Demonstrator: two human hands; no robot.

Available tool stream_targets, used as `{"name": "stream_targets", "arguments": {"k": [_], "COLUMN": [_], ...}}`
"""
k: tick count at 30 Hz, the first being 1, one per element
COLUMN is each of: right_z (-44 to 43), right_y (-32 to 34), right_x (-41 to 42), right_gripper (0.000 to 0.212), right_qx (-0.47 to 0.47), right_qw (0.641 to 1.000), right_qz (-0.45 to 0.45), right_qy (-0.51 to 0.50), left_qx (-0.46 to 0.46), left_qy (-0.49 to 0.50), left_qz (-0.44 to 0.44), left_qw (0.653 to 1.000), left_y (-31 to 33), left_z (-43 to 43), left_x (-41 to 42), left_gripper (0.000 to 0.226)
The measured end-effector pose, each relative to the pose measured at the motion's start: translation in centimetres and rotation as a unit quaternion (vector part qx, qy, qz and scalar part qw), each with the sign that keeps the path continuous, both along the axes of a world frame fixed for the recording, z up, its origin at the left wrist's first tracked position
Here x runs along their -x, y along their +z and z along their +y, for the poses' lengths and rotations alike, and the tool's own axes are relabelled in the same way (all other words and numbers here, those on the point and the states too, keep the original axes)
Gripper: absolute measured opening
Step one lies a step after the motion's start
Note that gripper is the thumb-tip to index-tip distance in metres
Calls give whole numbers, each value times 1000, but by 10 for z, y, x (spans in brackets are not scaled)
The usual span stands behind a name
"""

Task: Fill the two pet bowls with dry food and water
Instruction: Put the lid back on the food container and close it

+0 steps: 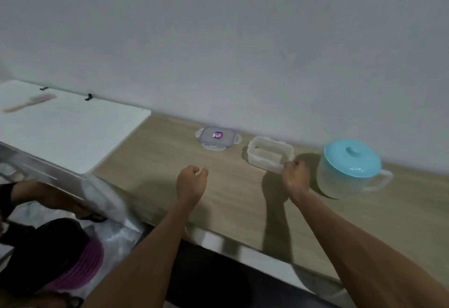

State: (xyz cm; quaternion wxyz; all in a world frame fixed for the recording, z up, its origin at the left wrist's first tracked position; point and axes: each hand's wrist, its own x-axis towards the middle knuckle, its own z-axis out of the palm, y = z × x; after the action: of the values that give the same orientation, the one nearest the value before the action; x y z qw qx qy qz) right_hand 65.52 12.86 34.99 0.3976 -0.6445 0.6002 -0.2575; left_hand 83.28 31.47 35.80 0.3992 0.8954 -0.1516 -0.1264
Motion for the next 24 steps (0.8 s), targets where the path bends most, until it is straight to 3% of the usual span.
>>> {"name": "stream_targets", "arguments": {"k": [7, 13, 18, 24], "right_z": [-31, -35, -41, -39], "right_y": [-19, -32, -42, -46], "right_x": [-54, -69, -75, -76], "right_gripper": [41, 38, 39, 39], "right_qx": [19, 27, 33, 33], "right_qw": [992, 984, 980, 980], "right_qz": [24, 49, 57, 53], "right_qy": [-120, -169, -186, -188], "left_qx": [-59, -71, -121, -232], "left_qy": [-75, -39, -178, -307], "left_qz": [4, 45, -20, -70], "left_qw": [995, 996, 976, 920], "left_y": [-31, -44, -47, -43], "left_z": [-61, -114, -136, -155], "left_x": [-125, -173, -190, -216], "left_gripper": [36, 77, 112, 104]}}
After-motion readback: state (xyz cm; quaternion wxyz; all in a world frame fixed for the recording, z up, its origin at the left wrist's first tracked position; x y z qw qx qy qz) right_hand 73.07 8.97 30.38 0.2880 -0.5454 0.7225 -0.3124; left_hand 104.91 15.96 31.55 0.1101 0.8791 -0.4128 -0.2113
